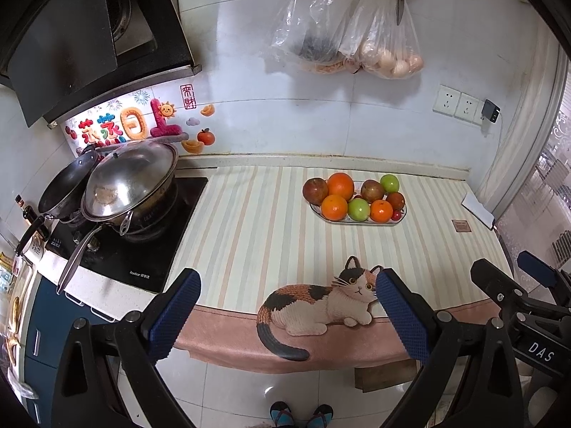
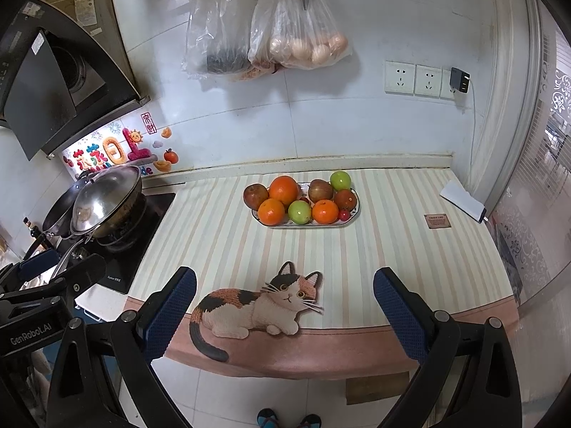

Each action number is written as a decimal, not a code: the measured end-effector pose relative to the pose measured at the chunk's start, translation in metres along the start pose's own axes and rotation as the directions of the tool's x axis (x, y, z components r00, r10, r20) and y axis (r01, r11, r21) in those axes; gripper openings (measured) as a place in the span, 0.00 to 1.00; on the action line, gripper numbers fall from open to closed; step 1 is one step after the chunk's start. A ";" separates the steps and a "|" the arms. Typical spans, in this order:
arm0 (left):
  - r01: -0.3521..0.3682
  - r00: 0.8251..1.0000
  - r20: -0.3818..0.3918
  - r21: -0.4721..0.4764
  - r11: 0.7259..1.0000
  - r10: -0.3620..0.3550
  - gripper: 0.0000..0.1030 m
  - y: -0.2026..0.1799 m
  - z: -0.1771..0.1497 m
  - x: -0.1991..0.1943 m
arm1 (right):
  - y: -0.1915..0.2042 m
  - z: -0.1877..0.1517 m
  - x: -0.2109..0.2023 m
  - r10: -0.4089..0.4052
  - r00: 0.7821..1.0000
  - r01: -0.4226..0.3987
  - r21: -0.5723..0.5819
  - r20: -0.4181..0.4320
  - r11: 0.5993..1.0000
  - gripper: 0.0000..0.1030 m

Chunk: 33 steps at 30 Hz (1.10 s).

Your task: Organize fruits

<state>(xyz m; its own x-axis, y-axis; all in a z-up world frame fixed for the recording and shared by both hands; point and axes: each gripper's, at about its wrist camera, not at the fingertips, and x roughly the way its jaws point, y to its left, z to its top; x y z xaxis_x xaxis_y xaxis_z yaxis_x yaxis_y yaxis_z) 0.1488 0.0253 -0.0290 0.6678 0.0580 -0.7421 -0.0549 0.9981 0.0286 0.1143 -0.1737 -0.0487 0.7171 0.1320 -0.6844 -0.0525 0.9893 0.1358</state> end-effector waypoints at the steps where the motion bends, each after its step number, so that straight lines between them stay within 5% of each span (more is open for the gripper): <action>1: -0.001 1.000 0.001 0.000 1.000 0.001 0.98 0.000 0.000 0.000 | 0.000 0.000 0.000 0.001 1.000 -0.001 0.001 0.000 1.000 0.99; 33: 0.002 1.000 -0.004 0.003 1.000 -0.002 0.98 0.000 0.003 0.004 | 0.006 0.002 0.003 -0.018 1.000 0.018 0.020 -0.001 1.000 0.99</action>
<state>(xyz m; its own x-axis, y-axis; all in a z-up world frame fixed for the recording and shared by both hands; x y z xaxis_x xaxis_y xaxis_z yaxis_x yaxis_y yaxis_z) 0.1540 0.0257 -0.0301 0.6646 0.0561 -0.7451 -0.0511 0.9983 0.0296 0.1179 -0.1673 -0.0484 0.7175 0.1143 -0.6871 -0.0257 0.9901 0.1379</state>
